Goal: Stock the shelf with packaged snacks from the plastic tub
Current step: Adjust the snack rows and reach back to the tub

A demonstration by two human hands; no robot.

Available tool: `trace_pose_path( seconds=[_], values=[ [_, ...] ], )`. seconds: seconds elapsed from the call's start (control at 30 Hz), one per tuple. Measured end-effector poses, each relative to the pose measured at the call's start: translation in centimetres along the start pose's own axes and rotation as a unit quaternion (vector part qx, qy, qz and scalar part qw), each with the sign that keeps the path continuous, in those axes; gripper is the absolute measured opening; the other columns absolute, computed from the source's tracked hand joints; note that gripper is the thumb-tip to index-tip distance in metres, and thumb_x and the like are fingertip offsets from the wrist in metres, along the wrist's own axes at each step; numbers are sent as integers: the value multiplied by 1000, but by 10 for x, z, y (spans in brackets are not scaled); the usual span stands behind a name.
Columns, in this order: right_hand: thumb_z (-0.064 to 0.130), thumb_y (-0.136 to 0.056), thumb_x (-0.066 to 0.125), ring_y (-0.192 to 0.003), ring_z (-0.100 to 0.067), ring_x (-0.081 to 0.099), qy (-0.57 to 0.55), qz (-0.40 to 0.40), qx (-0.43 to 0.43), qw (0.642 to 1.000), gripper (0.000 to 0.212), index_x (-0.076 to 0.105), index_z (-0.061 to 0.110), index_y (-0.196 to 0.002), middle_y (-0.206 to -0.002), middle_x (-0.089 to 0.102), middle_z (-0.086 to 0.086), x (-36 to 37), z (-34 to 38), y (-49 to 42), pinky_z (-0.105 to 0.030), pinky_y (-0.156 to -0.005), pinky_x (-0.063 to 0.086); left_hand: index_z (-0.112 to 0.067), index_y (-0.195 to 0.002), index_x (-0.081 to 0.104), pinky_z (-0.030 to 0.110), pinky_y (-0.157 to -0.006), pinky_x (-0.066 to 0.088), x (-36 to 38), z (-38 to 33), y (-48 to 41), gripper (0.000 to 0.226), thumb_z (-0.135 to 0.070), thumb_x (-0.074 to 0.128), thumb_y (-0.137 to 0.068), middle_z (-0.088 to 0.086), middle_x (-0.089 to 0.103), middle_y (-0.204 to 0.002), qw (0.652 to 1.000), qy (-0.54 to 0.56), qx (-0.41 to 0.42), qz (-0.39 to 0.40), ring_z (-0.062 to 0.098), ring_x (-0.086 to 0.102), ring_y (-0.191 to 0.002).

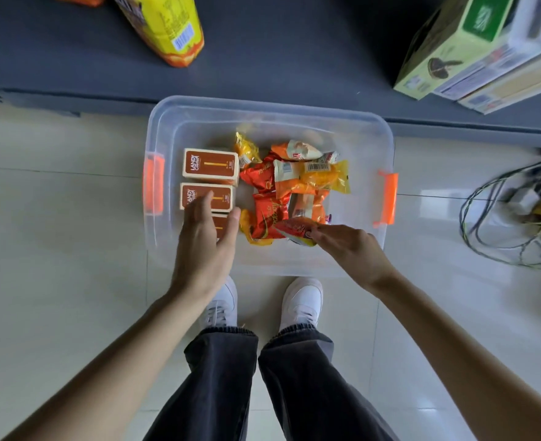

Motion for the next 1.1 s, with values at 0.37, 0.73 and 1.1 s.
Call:
trace_pose_path(
  seconds=[0.37, 0.73, 1.1],
  values=[
    [37, -94, 53, -101, -30, 62, -1, -24, 42, 999, 35, 74, 9, -100, -106, 71, -12, 3, -22, -32, -30, -83, 44, -20, -140, 43, 18, -81, 26, 65, 5, -12, 47, -44, 31, -102, -5, 48, -129, 972, 134, -150, 120, 10, 42, -110],
    [57, -83, 60, -124, -26, 51, -37, -14, 175, 984, 71, 49, 12, -138, -142, 50, -5, 28, -77, -89, -38, -99, 44, -26, -140, 43, 18, -93, 38, 40, 46, -19, 43, -39, 41, -99, -12, 49, -125, 972, 196, -111, 62, 7, 49, -115],
    [69, -56, 73, -118, -29, 44, -34, -63, 249, 966, 73, 65, 19, -108, -119, 54, -8, 72, -89, -115, -47, -98, 45, -24, -138, 46, -9, -66, 30, 44, 40, -37, 42, -35, 44, -98, -14, 48, -125, 985, 140, -51, 85, -5, 47, -101]
  ],
)
Point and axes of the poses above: each hand's wrist, its own y-axis away from the middle knuckle, its own x-axis out of the palm, z = x × y, the point moved 7 cm from there along -y, towards the middle knuckle
